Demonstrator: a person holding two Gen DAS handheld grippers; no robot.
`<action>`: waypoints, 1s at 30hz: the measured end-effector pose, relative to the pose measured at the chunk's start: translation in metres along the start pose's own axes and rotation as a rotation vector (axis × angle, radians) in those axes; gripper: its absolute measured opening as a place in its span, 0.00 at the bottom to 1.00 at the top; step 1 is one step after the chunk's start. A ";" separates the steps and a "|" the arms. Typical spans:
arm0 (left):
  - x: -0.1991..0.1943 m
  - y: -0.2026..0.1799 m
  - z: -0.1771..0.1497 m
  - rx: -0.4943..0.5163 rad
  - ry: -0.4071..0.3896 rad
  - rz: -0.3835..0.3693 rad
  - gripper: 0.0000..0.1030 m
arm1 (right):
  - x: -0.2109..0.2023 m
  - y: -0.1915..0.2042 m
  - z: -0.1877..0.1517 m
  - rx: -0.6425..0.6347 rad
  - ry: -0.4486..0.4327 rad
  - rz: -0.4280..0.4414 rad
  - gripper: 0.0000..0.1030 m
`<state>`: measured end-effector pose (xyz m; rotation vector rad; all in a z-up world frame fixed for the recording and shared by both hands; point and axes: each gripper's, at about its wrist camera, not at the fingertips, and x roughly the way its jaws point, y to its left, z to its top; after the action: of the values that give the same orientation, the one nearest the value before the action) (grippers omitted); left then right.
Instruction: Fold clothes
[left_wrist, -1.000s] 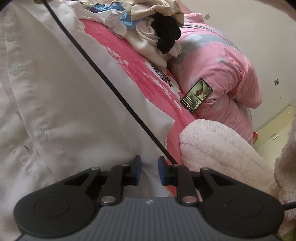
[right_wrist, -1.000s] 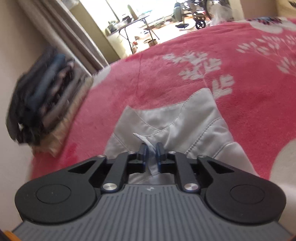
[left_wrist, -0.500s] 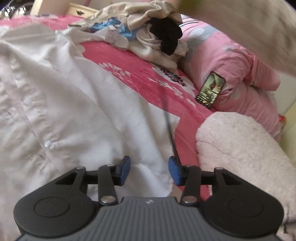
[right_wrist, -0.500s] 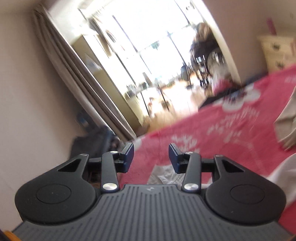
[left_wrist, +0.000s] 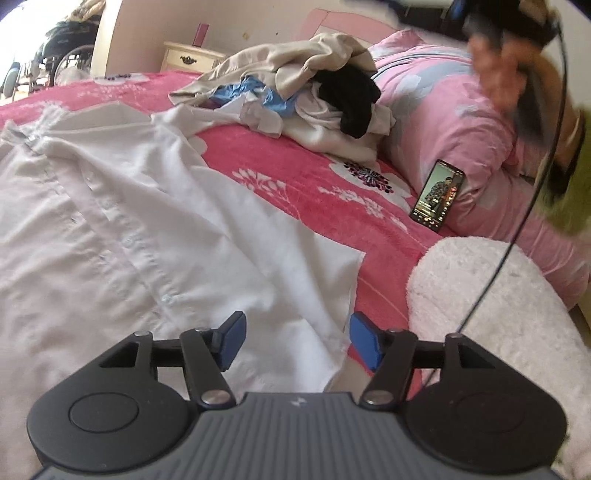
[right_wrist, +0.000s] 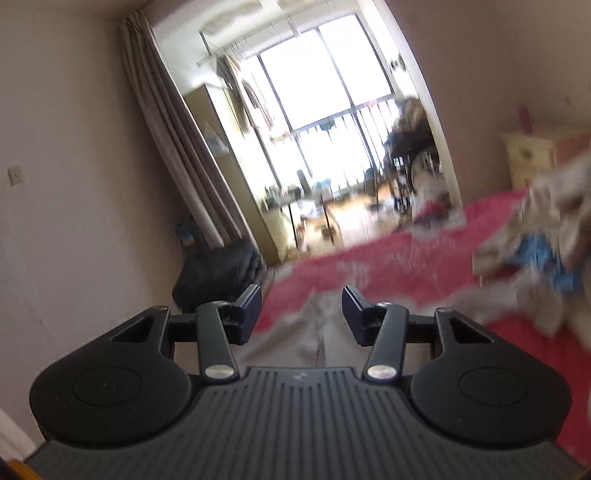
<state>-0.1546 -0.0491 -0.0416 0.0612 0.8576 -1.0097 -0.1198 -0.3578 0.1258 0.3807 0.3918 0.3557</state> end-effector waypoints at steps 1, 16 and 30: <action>-0.007 0.001 -0.001 0.004 -0.004 0.011 0.62 | 0.008 -0.001 -0.015 0.013 0.039 -0.003 0.46; -0.036 0.099 0.006 -0.289 -0.018 0.254 0.57 | 0.154 0.087 -0.230 -0.349 0.745 -0.038 0.35; 0.011 0.126 0.027 -0.358 -0.032 0.238 0.55 | 0.143 0.095 -0.253 -0.425 0.749 -0.084 0.06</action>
<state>-0.0400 0.0022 -0.0710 -0.1541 0.9660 -0.6233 -0.1300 -0.1449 -0.0934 -0.2041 1.0380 0.4821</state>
